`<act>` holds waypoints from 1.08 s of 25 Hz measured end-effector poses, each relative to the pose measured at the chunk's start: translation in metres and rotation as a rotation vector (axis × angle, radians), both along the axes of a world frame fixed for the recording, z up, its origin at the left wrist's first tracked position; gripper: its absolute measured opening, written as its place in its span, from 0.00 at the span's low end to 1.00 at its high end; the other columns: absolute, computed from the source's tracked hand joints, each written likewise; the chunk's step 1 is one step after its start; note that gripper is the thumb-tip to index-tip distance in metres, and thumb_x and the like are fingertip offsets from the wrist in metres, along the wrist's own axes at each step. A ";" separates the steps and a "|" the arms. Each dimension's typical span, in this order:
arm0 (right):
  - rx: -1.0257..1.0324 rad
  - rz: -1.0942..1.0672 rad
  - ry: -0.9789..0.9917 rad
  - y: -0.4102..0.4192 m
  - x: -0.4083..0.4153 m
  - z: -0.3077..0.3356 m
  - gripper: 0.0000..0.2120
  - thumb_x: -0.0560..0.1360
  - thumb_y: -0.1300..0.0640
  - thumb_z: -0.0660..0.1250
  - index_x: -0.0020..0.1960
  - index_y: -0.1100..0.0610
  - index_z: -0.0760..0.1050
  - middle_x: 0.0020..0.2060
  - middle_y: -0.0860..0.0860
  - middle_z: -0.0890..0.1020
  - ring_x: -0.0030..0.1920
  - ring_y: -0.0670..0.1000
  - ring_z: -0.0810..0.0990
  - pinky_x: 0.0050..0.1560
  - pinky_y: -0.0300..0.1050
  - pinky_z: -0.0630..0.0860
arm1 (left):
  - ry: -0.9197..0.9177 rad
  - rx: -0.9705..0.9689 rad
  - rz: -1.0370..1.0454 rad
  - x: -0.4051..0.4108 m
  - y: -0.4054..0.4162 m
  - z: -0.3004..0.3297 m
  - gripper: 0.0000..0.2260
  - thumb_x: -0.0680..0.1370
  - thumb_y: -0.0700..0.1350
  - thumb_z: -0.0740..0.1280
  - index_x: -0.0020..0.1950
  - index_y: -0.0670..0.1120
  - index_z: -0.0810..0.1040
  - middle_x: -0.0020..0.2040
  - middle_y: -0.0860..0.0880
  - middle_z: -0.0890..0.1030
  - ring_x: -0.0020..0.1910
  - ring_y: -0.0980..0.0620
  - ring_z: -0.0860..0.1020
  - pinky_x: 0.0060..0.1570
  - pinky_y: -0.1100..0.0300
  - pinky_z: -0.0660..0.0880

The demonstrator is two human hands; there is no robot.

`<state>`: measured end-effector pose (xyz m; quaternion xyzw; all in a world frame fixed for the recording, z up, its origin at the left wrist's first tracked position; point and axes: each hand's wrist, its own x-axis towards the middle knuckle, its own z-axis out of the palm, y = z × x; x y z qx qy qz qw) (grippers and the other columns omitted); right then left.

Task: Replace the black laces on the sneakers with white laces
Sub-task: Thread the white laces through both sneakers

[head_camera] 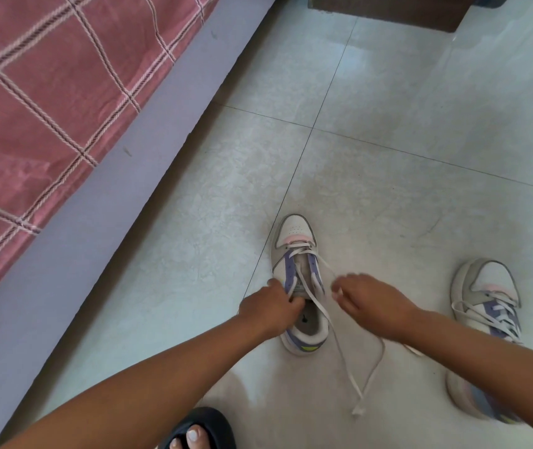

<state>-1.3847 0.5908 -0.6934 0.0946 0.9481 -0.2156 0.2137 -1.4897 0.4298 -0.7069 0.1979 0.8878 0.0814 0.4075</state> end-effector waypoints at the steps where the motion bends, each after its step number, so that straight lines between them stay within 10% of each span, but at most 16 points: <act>1: -0.098 -0.160 0.063 0.001 -0.019 -0.001 0.11 0.81 0.50 0.55 0.56 0.55 0.71 0.49 0.51 0.76 0.49 0.52 0.75 0.48 0.46 0.71 | 0.032 0.036 -0.004 -0.008 0.003 0.004 0.23 0.76 0.63 0.55 0.58 0.46 0.67 0.50 0.48 0.77 0.46 0.47 0.75 0.42 0.57 0.68; 6: -0.333 -0.524 0.091 -0.008 -0.070 -0.013 0.07 0.79 0.53 0.62 0.47 0.56 0.69 0.40 0.48 0.73 0.41 0.50 0.72 0.37 0.40 0.66 | 0.177 0.363 0.020 -0.048 0.030 0.015 0.09 0.80 0.49 0.60 0.53 0.45 0.73 0.51 0.47 0.78 0.47 0.49 0.76 0.47 0.53 0.74; 16: -0.422 -0.568 -0.007 -0.005 -0.073 -0.014 0.13 0.81 0.56 0.58 0.37 0.52 0.63 0.35 0.48 0.70 0.33 0.45 0.66 0.33 0.38 0.62 | 0.150 0.091 -0.314 -0.071 0.063 0.022 0.06 0.75 0.38 0.65 0.38 0.41 0.74 0.38 0.44 0.75 0.45 0.44 0.78 0.38 0.58 0.68; 20: -0.371 -0.545 -0.006 -0.009 -0.072 -0.015 0.14 0.81 0.57 0.56 0.37 0.52 0.61 0.36 0.48 0.69 0.34 0.45 0.67 0.32 0.38 0.62 | 0.535 0.132 -0.643 -0.049 0.041 0.005 0.11 0.76 0.37 0.63 0.58 0.41 0.69 0.49 0.43 0.76 0.44 0.43 0.79 0.36 0.57 0.66; 27: -0.385 -0.605 -0.003 -0.013 -0.070 -0.014 0.10 0.81 0.56 0.56 0.40 0.55 0.64 0.36 0.48 0.70 0.34 0.45 0.67 0.32 0.38 0.63 | -0.098 0.581 0.108 -0.062 0.002 -0.010 0.07 0.79 0.41 0.63 0.41 0.48 0.73 0.32 0.50 0.78 0.30 0.54 0.77 0.31 0.61 0.78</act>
